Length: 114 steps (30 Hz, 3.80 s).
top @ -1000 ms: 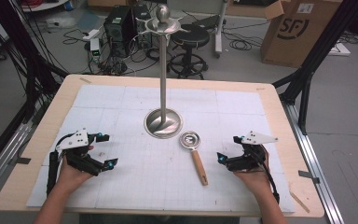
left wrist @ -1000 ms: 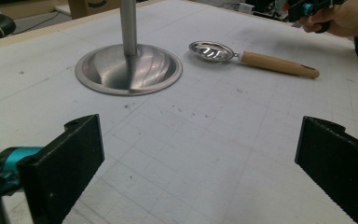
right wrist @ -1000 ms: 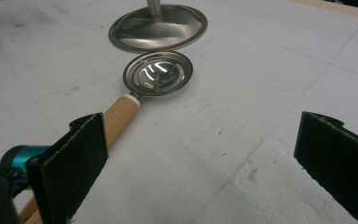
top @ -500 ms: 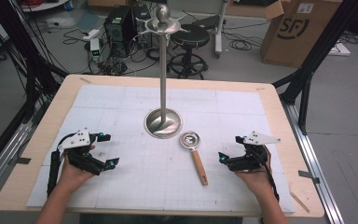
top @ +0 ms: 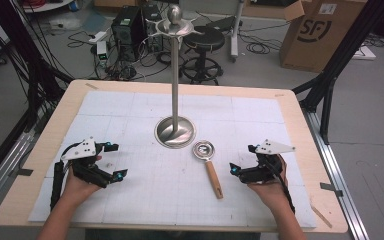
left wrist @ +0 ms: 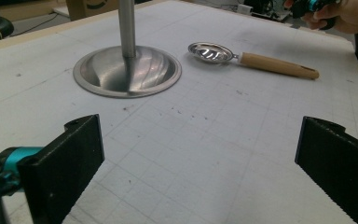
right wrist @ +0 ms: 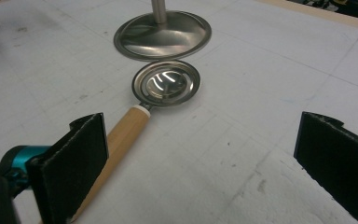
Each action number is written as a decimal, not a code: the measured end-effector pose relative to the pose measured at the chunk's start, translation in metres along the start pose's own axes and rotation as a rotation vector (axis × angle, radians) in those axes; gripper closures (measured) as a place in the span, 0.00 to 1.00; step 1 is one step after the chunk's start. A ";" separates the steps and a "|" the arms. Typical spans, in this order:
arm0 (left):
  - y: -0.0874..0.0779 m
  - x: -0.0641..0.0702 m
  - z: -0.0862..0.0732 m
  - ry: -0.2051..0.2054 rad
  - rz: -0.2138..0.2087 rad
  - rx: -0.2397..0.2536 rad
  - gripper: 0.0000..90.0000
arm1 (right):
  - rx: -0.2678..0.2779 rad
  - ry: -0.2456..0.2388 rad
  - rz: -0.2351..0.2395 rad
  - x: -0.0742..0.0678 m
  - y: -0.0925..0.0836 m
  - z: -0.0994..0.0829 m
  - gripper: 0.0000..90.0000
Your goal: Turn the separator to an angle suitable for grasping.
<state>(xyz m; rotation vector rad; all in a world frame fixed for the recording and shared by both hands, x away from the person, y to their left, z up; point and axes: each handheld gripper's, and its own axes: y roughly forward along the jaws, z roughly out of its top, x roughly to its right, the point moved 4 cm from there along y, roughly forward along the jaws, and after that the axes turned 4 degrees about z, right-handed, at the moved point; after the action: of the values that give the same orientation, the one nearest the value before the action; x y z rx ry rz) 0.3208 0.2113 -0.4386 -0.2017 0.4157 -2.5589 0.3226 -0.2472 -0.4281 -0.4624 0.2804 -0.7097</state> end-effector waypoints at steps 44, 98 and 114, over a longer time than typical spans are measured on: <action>0.000 0.004 -0.002 0.017 -0.013 -0.036 0.02 | -0.316 -0.078 0.018 -0.052 0.073 -0.013 0.37; 0.000 0.005 -0.002 0.014 -0.018 -0.038 0.02 | -0.402 -0.197 0.157 -0.062 0.053 -0.016 0.73; -0.003 0.004 0.000 0.013 -0.011 -0.025 0.02 | -0.381 -0.283 0.351 -0.099 0.105 0.015 0.77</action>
<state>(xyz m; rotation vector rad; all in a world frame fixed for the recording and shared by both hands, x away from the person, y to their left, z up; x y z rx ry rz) 0.3161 0.2122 -0.4371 -0.1970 0.4528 -2.5681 0.3153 -0.1057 -0.4578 -0.8440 0.2216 -0.2395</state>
